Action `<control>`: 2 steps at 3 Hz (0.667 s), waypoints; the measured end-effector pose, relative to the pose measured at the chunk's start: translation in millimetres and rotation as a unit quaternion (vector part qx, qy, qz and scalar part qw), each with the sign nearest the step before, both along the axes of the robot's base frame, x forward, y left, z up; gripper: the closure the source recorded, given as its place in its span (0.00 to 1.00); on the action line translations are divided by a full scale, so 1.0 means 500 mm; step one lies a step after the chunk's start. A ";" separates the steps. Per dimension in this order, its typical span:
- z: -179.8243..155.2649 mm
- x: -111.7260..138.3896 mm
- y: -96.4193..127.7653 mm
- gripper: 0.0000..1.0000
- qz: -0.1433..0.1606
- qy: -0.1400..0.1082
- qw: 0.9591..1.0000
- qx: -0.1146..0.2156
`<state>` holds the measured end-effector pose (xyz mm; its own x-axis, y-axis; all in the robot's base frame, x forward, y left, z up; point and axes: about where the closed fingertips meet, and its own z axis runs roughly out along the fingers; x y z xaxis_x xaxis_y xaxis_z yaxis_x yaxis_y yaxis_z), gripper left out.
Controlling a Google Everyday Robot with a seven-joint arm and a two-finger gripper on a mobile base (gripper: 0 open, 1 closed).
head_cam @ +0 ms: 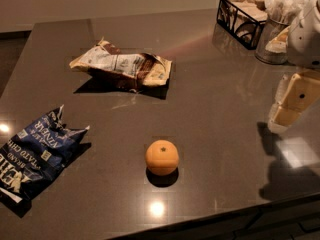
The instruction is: Pick brown chip bag
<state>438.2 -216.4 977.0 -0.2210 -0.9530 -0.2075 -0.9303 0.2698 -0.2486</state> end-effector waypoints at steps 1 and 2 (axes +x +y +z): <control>0.000 0.000 0.000 0.00 0.000 0.000 1.000 0.000; 0.005 0.020 0.016 0.00 0.004 -0.002 1.000 0.008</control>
Offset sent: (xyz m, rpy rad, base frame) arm 0.0220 0.0162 0.0001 0.0361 0.0148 0.0187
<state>448.3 -208.5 979.3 -0.2126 -0.9512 -0.2237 -0.9315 0.2664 -0.2477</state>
